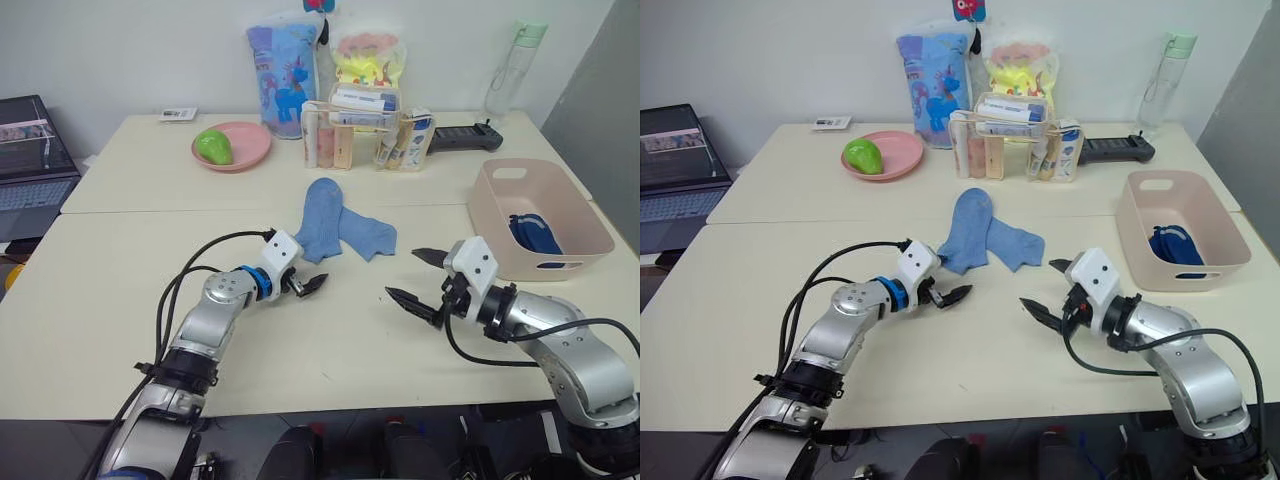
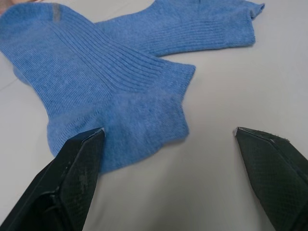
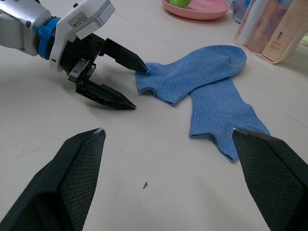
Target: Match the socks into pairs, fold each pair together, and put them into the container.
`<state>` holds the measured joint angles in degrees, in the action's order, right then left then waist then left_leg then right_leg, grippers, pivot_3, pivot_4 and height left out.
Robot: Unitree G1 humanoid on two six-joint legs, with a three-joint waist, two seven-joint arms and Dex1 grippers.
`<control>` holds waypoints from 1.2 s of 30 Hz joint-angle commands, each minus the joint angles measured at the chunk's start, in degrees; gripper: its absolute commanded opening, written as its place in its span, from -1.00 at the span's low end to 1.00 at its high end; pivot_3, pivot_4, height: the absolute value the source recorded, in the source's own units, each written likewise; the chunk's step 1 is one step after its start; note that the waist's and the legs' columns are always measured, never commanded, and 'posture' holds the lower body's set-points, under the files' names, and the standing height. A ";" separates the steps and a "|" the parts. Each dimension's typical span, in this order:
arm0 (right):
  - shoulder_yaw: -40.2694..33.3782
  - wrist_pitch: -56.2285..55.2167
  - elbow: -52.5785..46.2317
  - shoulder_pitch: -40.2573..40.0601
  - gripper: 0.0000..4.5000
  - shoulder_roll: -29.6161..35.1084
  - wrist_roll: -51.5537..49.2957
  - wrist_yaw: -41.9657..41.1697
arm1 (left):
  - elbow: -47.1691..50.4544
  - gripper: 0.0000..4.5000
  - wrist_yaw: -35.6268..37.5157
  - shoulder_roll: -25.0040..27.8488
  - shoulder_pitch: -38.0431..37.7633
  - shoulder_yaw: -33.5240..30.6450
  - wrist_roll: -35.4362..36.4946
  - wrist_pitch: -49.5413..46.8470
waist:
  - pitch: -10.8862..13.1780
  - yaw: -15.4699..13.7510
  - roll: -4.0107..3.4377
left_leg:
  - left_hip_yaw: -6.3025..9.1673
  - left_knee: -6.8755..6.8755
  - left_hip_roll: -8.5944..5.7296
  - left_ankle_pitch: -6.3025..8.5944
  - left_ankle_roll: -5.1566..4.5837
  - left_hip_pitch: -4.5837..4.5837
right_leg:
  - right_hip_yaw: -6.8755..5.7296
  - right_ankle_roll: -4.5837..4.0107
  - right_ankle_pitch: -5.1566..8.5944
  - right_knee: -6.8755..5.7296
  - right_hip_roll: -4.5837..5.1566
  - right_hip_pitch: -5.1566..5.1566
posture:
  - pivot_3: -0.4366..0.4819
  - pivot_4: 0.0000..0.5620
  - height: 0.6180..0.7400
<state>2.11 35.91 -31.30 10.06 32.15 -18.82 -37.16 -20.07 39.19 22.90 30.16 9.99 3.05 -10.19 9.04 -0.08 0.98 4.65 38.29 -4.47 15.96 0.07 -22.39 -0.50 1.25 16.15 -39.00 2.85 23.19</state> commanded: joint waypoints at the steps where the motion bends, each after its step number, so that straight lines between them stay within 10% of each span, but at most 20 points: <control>1: 0.24 -0.63 -1.75 -0.63 1.00 -0.60 0.24 1.49 | -4.30 0.62 -1.84 -1.32 3.26 -0.73 -1.30 2.35 | -0.01 -0.05 0.01 | 0.00 0.01 -0.01 0.00 0.00 0.00 | 0.00 0.00 0.00 0.00 0.01 -0.01 | -0.05 -0.47 1.00; 13: 0.06 -1.07 -1.53 -1.06 1.00 -0.48 0.20 2.29 | -6.55 -0.98 0.50 -1.94 5.58 -3.00 0.82 0.87 | -0.01 0.10 0.01 | 0.01 0.04 0.00 0.00 0.00 -0.03 | -0.01 0.00 0.00 -0.03 0.00 0.03 | -0.05 -0.47 1.00; 26: -2.83 -1.91 1.26 0.94 1.00 1.55 -0.52 1.26 | 33.89 -0.98 20.35 13.77 -8.86 -2.00 18.42 -28.02 | 0.00 0.07 -0.01 | 0.02 0.00 0.01 0.00 0.00 -0.04 | 0.04 0.00 0.00 0.02 0.01 0.03 | -0.05 -0.47 1.00; 36: -5.25 -2.49 3.34 2.46 1.00 3.50 -0.83 0.75 | 37.25 -0.89 20.96 7.64 -6.07 6.76 23.70 -36.10 | 0.00 0.15 0.00 | 0.02 0.03 0.02 0.00 -0.01 -0.05 | 0.00 0.00 0.00 0.00 0.00 -0.01 | -0.05 -0.47 1.00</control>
<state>-1.20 34.41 -27.14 11.90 35.17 -19.14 -36.14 17.17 59.57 30.77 23.03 16.29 26.42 -46.93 9.04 0.07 0.97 4.67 38.31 -4.44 15.96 0.07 -22.43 -0.50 1.25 16.15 -39.01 2.84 23.18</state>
